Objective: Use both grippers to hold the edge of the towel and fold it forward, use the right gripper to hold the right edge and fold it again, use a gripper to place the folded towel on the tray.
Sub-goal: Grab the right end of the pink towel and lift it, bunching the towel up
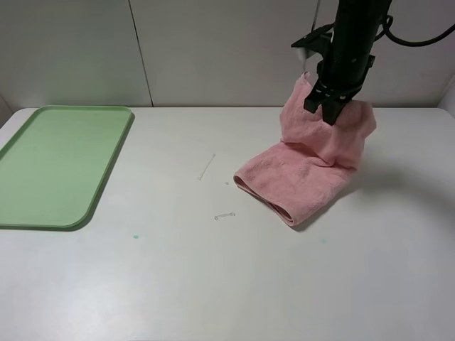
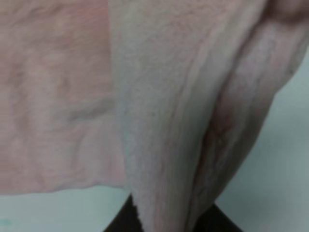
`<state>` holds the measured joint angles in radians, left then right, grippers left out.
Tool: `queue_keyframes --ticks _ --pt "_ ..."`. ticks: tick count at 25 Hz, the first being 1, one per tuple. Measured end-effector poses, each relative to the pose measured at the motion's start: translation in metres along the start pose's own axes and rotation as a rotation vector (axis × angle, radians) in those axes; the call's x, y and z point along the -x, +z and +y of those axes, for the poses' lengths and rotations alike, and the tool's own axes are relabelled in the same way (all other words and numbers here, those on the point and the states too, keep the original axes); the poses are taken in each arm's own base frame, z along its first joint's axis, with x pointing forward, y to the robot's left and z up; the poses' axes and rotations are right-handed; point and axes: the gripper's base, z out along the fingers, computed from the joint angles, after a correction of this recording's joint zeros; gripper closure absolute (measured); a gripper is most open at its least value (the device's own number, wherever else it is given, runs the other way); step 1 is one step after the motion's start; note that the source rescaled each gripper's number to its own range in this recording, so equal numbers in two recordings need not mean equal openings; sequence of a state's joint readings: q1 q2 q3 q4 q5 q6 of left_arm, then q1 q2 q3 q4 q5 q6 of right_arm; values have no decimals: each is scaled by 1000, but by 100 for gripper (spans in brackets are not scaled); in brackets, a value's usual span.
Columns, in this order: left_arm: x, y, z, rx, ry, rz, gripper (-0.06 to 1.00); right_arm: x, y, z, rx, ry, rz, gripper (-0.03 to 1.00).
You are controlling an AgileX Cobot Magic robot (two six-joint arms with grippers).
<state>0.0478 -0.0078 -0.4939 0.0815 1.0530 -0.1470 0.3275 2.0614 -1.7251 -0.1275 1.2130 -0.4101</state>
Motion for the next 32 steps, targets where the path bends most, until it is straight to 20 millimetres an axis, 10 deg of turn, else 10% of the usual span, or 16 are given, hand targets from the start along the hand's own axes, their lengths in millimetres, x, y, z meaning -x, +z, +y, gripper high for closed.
queue_keyframes --ticks 21,23,27,32 --pt "0 0 0 0 0 0 2 12 12 64 94 -46 39 89" --pt "0 0 0 0 0 0 2 12 12 65 105 -34 37 75" --pt "0 0 0 0 0 0 2 14 12 69 148 7 25 13" --pt "0 0 0 0 0 0 2 16 11 75 215 39 6 -2"
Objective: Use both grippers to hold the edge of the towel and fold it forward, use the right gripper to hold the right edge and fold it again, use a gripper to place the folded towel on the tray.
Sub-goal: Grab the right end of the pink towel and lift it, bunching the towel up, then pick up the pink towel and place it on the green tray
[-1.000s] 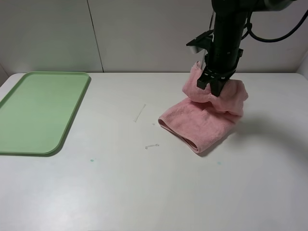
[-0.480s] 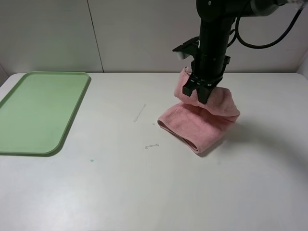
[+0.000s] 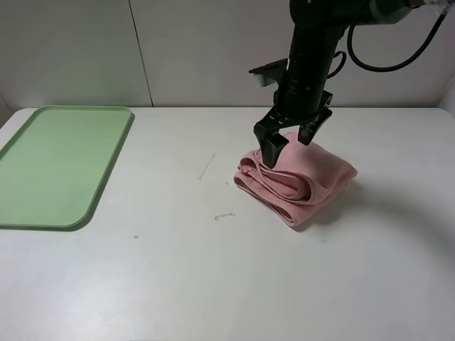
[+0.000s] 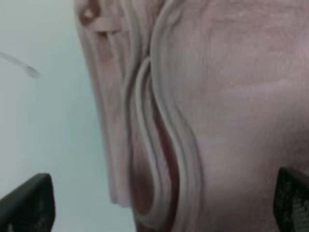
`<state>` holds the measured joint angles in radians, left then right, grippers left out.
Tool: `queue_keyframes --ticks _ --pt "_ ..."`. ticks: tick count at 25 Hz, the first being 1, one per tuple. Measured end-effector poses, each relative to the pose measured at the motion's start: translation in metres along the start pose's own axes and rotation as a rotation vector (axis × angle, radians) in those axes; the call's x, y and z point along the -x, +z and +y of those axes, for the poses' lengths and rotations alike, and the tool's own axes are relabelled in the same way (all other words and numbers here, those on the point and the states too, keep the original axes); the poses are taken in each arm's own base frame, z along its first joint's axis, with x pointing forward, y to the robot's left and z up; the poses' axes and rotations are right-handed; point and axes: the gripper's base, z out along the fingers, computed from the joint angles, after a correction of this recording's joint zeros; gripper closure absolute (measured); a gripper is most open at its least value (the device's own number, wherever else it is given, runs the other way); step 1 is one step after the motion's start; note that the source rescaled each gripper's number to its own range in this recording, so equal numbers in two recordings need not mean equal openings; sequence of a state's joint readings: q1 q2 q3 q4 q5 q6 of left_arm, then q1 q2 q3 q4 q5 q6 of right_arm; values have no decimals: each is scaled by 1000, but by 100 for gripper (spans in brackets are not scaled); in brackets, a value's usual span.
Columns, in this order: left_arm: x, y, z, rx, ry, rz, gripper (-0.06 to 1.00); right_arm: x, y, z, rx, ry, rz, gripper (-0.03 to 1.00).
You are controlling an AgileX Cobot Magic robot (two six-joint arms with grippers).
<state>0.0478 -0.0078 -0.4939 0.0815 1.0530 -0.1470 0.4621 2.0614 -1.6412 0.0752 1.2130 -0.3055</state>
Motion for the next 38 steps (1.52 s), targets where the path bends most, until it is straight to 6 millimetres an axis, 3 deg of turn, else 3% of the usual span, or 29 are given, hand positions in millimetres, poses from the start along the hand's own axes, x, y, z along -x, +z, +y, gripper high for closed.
queue_keyframes --ticks 8,18,21,27,34,38 --pt "0 0 0 0 0 0 2 0 -8 4 25 14 -30 -3" --pt "0 0 0 0 0 0 2 -22 -84 17 -2 54 -211 -3" --pt "0 0 0 0 0 0 2 -42 -104 24 -9 68 -247 -3" --pt "0 0 0 0 0 0 2 -101 -133 43 -20 65 -292 -3" --pt "0 0 0 0 0 0 2 -175 -149 66 -33 68 -359 -3" --pt "0 0 0 0 0 0 2 -215 -148 77 -33 95 -398 -3"
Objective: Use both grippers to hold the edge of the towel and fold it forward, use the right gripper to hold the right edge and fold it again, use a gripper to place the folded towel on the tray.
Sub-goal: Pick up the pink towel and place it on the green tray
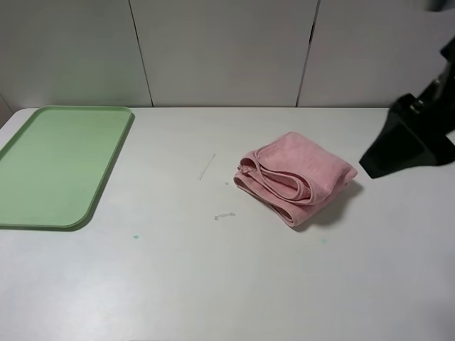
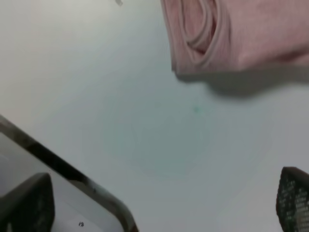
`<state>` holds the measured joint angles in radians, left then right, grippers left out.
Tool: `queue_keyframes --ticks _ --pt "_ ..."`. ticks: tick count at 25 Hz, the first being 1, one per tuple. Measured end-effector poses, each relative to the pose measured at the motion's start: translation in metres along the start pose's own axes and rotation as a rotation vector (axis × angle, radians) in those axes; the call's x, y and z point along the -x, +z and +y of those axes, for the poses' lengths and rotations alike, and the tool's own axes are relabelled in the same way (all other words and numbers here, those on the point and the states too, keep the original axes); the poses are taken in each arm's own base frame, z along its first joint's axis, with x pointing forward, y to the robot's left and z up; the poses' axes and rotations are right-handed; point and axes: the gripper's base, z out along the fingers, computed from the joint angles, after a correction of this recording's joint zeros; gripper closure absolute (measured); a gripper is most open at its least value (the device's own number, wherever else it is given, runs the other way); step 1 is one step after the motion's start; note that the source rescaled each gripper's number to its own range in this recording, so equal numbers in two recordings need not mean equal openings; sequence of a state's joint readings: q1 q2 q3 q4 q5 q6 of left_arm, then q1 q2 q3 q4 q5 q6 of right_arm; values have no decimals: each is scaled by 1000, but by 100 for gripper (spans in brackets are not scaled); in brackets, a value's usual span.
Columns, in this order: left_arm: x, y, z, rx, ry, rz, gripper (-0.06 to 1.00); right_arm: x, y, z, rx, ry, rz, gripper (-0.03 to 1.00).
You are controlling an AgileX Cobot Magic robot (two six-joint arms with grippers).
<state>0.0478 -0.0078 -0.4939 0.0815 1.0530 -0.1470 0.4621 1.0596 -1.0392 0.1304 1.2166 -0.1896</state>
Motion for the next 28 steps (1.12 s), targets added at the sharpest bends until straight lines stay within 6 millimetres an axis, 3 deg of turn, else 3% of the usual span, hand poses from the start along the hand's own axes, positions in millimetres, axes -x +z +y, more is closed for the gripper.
queue_keyframes --ticks 14,21,28 --pt "0 0 0 0 0 0 2 -122 -36 22 -34 21 -279 -3" --pt "0 0 0 0 0 0 2 -164 -31 24 -172 173 -404 -3" --pt "0 0 0 0 0 0 2 -191 -19 33 -340 333 -506 -3"
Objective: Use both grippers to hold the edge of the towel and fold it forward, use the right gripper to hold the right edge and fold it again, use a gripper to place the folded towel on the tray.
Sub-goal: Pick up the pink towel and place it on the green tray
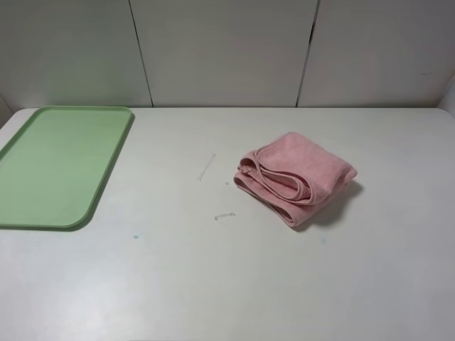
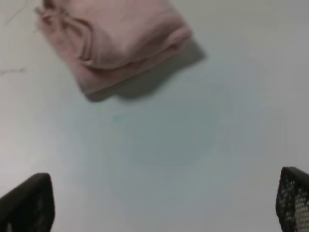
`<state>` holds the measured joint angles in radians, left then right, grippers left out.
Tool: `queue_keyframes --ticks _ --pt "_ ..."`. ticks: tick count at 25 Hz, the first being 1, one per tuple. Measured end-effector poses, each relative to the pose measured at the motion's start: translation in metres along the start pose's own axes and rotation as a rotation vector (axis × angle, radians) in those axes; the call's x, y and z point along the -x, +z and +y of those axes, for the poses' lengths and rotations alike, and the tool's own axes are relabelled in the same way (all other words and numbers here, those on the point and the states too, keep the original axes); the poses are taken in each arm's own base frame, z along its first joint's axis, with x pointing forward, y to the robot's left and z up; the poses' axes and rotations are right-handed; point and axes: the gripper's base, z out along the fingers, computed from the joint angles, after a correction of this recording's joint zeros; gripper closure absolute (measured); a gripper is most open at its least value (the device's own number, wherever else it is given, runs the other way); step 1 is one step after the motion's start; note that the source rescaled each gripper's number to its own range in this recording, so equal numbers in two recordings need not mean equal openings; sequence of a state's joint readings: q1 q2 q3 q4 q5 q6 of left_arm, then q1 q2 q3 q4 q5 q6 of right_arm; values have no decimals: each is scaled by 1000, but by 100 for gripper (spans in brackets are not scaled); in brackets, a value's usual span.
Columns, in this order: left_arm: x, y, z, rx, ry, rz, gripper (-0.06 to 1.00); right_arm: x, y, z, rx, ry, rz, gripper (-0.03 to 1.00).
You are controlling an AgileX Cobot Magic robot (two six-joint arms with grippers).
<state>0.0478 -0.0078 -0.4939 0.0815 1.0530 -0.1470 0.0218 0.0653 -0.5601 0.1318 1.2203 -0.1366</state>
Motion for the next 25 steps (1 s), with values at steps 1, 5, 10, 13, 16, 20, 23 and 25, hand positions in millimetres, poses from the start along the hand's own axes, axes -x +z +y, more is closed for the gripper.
queue_keyframes --ticks 1,5,10,13,16,20,23,25 --pt "0 0 0 0 0 0 2 -3 0 1 -22 14 -11 -3" --pt "0 0 0 0 0 0 2 -8 -4 3 -91 52 -56 -3" --pt "0 0 0 0 0 0 2 -8 -4 3 -101 57 -57 -3" --pt "0 0 0 0 0 0 2 -6 -2 1 -120 51 -88 -3" --pt "0 0 0 0 0 0 2 -2 -1 0 -133 48 -144 -3" --pt "0 0 0 0 0 0 2 1 1 -1 -138 63 -182 -3" --pt "0 0 0 0 0 0 2 0 7 -3 -139 115 -190 -3" --pt "0 0 0 0 0 0 2 0 7 -3 -141 124 -192 -3"
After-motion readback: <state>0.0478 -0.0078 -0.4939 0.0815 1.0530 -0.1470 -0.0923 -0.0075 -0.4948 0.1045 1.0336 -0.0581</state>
